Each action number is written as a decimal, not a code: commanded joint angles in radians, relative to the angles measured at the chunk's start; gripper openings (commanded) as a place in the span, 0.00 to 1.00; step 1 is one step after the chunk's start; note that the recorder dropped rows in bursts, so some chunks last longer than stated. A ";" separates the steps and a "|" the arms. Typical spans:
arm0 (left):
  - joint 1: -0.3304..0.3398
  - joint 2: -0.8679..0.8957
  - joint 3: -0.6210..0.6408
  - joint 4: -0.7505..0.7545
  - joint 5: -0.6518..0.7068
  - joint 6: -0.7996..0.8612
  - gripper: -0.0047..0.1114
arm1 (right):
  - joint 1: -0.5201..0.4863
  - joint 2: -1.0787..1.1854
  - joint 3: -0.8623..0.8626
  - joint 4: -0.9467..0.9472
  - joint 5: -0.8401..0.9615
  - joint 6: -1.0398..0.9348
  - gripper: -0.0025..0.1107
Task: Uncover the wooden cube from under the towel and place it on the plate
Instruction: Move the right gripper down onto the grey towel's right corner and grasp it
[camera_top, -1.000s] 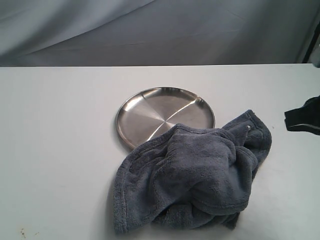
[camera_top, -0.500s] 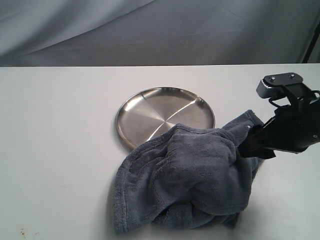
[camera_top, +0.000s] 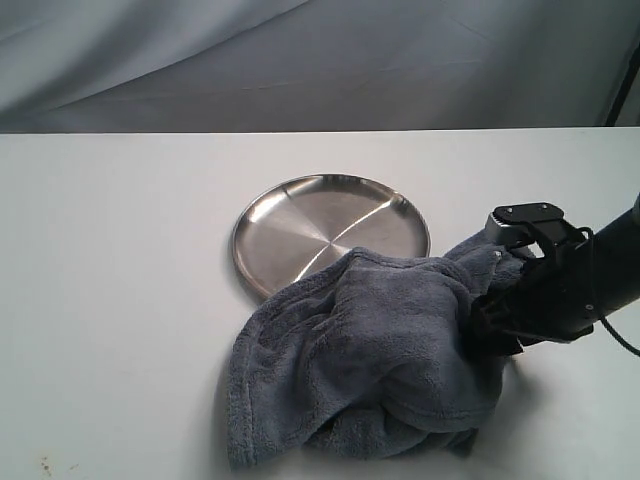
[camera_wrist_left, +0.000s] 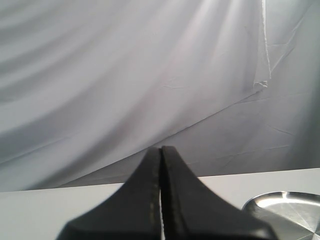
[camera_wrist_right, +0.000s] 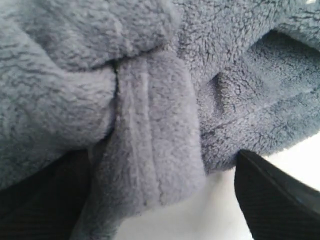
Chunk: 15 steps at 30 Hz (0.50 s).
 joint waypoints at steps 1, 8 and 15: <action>0.002 -0.003 0.003 -0.001 -0.009 -0.005 0.04 | 0.005 0.035 -0.005 -0.007 -0.014 -0.046 0.66; 0.002 -0.003 0.003 -0.001 -0.009 -0.005 0.04 | 0.005 0.039 -0.005 0.045 -0.017 -0.046 0.35; 0.002 -0.003 0.003 -0.001 -0.009 -0.005 0.04 | 0.005 0.039 -0.005 0.047 -0.011 -0.046 0.12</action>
